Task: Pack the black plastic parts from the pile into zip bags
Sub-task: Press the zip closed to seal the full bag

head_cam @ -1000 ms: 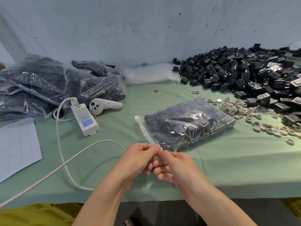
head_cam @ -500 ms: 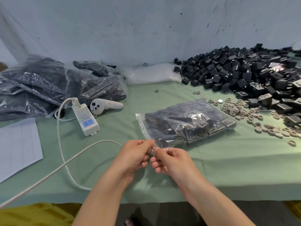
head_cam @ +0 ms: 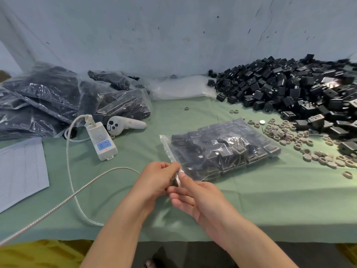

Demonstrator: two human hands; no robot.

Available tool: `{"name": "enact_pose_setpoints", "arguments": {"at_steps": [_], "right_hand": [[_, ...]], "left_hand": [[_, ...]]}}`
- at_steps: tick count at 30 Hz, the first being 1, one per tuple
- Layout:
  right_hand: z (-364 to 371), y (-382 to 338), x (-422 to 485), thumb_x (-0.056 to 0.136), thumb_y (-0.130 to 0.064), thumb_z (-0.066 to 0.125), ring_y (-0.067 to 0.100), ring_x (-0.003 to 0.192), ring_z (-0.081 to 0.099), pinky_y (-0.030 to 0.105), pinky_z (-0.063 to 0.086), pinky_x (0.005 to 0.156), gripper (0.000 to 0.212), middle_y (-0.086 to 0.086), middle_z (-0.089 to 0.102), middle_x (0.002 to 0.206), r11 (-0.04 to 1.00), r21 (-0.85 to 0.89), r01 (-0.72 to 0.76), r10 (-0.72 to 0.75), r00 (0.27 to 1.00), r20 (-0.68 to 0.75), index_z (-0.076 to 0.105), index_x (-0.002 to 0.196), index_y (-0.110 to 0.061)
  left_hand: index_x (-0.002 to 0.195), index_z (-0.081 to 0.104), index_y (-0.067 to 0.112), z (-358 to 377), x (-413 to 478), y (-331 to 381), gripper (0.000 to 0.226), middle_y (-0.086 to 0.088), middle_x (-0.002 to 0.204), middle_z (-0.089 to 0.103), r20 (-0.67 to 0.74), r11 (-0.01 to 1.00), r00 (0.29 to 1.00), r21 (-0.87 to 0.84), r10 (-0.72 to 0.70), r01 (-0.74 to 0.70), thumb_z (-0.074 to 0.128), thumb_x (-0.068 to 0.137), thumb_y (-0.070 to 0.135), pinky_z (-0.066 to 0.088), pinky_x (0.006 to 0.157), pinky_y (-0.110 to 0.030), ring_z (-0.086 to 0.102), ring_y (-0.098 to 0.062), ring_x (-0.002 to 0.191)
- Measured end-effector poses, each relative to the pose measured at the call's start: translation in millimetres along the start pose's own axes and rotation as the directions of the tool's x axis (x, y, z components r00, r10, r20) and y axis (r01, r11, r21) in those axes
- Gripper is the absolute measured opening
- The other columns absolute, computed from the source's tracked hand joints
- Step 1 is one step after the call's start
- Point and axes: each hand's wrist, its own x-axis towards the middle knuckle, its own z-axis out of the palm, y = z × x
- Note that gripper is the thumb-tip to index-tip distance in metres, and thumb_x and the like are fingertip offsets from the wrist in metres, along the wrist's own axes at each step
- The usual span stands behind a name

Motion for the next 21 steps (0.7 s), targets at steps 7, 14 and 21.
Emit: {"name": "enact_pose_setpoints", "arguments": {"at_steps": [7,14,21], "right_hand": [[4.9,3.3,6.3,0.1,-0.014,0.058,0.005,0.059,0.064,0.015,0.052,0.058,0.023,0.006,0.074,0.075,0.995,-0.042,0.086,-0.089,0.993,-0.081,0.072,0.085,-0.003],[7.7,6.0,6.4,0.1,-0.014,0.057,0.006,0.057,0.062,0.016,0.051,0.057,0.021,0.006,0.073,0.072,0.989,-0.089,0.121,-0.13,0.986,-0.104,0.071,0.088,-0.003],[7.7,6.6,5.1,0.101,-0.013,0.056,0.007,0.057,0.062,0.017,0.052,0.057,0.02,0.005,0.072,0.07,0.987,-0.103,0.12,-0.13,0.987,-0.096,0.069,0.096,0.001]], "left_hand": [[0.056,0.05,0.018,3.9,5.1,0.4,0.034,0.002,0.045,0.042,-0.066,0.999,0.998,-0.033,0.006,-0.008,0.061,0.088,0.018,0.033,0.048,-0.025,0.039,-0.013,0.04],[0.05,0.032,0.02,4.3,20.8,2.2,0.049,0.004,0.041,0.024,-0.182,0.999,0.983,-0.016,0.036,-0.04,0.06,0.089,0.013,0.019,0.035,-0.017,0.019,-0.011,0.033],[0.052,0.029,0.022,-0.3,42.7,9.1,0.047,0.0,0.048,0.021,-0.247,1.0,0.968,-0.001,0.03,-0.031,0.06,0.087,0.014,0.013,0.042,-0.024,0.014,-0.013,0.037]]}}
